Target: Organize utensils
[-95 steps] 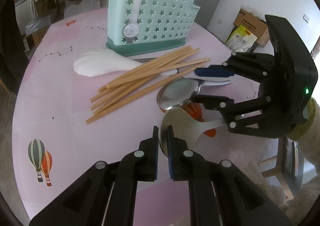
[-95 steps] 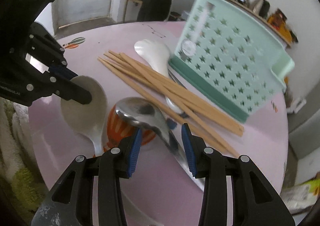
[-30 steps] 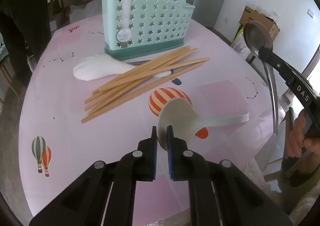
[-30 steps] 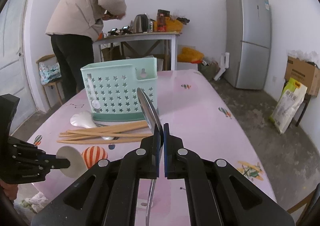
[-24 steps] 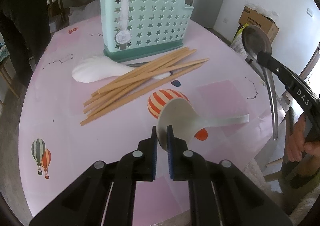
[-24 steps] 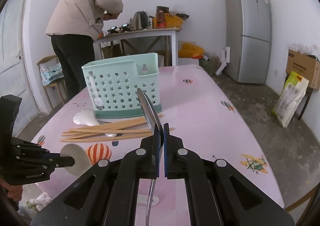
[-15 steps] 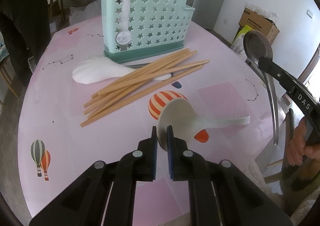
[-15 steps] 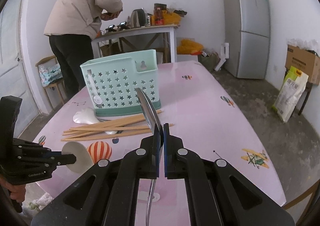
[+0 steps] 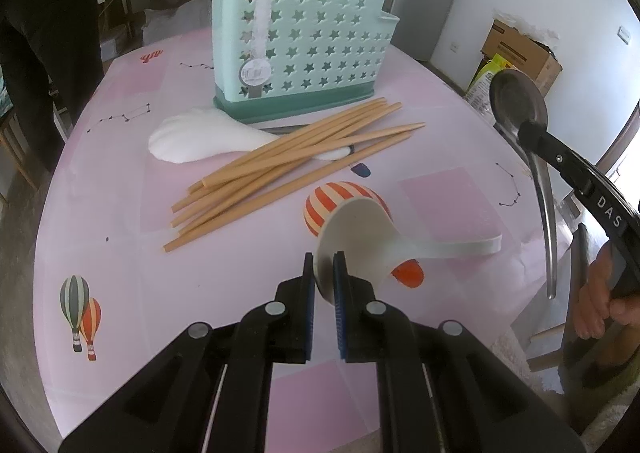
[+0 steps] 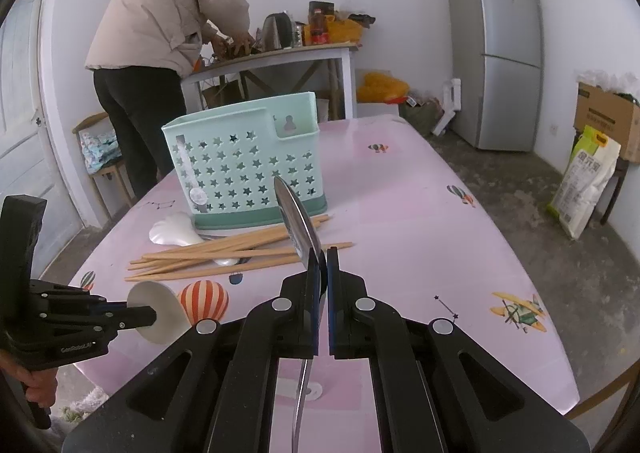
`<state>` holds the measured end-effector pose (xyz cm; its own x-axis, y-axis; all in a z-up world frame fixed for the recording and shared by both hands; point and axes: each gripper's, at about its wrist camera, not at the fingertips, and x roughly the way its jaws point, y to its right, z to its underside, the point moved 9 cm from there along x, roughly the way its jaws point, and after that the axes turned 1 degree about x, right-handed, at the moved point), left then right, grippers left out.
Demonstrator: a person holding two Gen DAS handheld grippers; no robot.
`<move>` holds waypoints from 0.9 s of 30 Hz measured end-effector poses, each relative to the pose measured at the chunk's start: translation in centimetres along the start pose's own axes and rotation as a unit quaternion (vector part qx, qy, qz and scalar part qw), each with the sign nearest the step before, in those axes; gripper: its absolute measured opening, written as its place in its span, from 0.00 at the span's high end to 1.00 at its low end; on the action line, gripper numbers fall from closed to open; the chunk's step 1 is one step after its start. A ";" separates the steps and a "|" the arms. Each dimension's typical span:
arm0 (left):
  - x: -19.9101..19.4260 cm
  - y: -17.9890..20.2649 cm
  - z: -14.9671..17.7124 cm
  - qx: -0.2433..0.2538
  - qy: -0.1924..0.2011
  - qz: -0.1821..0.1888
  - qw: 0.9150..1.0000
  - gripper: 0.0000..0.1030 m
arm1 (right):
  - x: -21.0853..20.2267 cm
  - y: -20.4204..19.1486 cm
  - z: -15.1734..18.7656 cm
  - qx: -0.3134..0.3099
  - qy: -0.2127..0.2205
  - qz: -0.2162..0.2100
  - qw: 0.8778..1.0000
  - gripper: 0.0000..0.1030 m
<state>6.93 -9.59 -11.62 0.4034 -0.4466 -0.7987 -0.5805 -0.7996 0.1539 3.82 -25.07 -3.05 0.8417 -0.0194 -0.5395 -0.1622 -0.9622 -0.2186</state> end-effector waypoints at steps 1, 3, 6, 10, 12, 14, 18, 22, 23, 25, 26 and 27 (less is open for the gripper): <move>0.0 0.0 0.0 0.000 0.000 0.000 1.000 0.92 | 0.0 0.0 0.0 0.000 0.000 0.000 1.000 0.98; 0.0 0.0 0.0 0.000 0.000 0.000 1.000 0.92 | 0.0 0.0 0.0 0.000 -0.001 0.000 1.000 0.98; 0.0 0.0 0.0 0.000 0.000 0.000 1.000 0.92 | 0.0 -0.1 0.1 0.001 -0.001 -0.001 1.000 0.98; 0.0 0.0 0.0 0.000 0.000 0.000 1.000 0.92 | 0.0 0.0 0.1 0.001 -0.001 -0.001 1.000 0.98; 0.0 -0.1 0.0 -0.001 -0.001 0.000 1.000 0.92 | 0.1 -0.1 0.2 0.001 -0.002 -0.001 1.000 0.98; 0.0 0.0 -0.1 0.000 -0.001 0.000 1.000 0.92 | 0.1 -0.1 0.3 0.002 -0.003 -0.002 1.000 0.98; 0.0 -0.1 -0.1 0.000 -0.001 0.000 1.000 0.92 | 0.1 -0.2 0.4 0.003 -0.004 -0.003 1.000 0.98; 0.1 -0.2 0.1 -0.001 -0.002 0.000 1.000 0.92 | 0.1 -0.1 0.4 0.005 -0.004 -0.003 1.000 0.98; 0.1 -0.3 0.1 -0.001 -0.002 0.000 1.000 0.92 | 0.1 -0.1 0.4 0.005 -0.004 -0.003 1.000 0.98; 0.1 -0.3 0.0 -0.001 -0.002 0.000 1.000 0.92 | 0.0 -0.1 0.4 0.005 -0.004 -0.003 1.000 0.98; 0.1 -0.3 0.1 -0.001 -0.001 0.000 1.000 0.92 | 0.0 -0.1 0.4 0.006 -0.004 -0.003 1.000 0.98; 0.1 -0.3 0.1 -0.001 -0.001 0.000 1.000 0.92 | 0.1 0.0 0.3 0.005 -0.004 -0.003 1.000 0.98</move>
<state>7.07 -9.37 -11.80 0.4018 -0.4450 -0.8003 -0.5790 -0.8006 0.1544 3.72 -24.94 -3.37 0.8388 -0.0121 -0.5443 -0.1630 -0.9595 -0.2299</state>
